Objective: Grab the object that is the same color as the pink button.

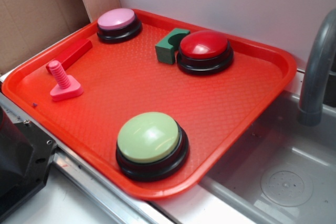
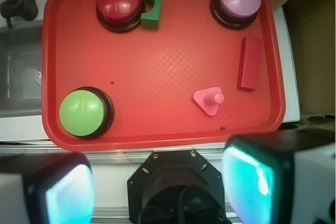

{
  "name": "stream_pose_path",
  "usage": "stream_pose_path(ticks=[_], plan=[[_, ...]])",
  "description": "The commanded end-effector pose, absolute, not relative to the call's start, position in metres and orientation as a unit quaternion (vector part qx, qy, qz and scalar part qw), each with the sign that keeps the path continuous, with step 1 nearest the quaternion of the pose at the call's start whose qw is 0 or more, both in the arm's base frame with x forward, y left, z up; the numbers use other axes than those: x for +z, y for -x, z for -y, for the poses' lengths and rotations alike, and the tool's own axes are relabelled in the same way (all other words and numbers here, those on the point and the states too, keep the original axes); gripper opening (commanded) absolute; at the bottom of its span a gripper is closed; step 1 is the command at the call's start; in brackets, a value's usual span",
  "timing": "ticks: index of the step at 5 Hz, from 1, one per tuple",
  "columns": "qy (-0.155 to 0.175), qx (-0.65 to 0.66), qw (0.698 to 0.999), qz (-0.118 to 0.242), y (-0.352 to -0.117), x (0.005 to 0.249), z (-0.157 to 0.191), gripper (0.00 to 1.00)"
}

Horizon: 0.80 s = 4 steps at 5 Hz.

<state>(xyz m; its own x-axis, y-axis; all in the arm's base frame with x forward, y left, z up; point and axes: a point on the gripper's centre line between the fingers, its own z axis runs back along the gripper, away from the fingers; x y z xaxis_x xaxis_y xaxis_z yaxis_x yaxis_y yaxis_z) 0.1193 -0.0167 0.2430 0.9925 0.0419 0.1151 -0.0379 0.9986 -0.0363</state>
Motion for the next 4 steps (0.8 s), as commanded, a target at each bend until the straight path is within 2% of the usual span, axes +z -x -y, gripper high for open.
stream_pose_path(ticks=[1,2,3,4], plan=[[0.017,0.02,0.998,0.058,-0.119,0.243,0.017,1.0],[-0.024,0.082,0.996,-0.002,-0.157,0.195,-0.022,1.0],[-0.038,0.128,0.991,0.008,-0.176,0.169,-0.056,1.0],[-0.023,0.146,0.989,0.021,-0.18,0.15,-0.079,1.0]])
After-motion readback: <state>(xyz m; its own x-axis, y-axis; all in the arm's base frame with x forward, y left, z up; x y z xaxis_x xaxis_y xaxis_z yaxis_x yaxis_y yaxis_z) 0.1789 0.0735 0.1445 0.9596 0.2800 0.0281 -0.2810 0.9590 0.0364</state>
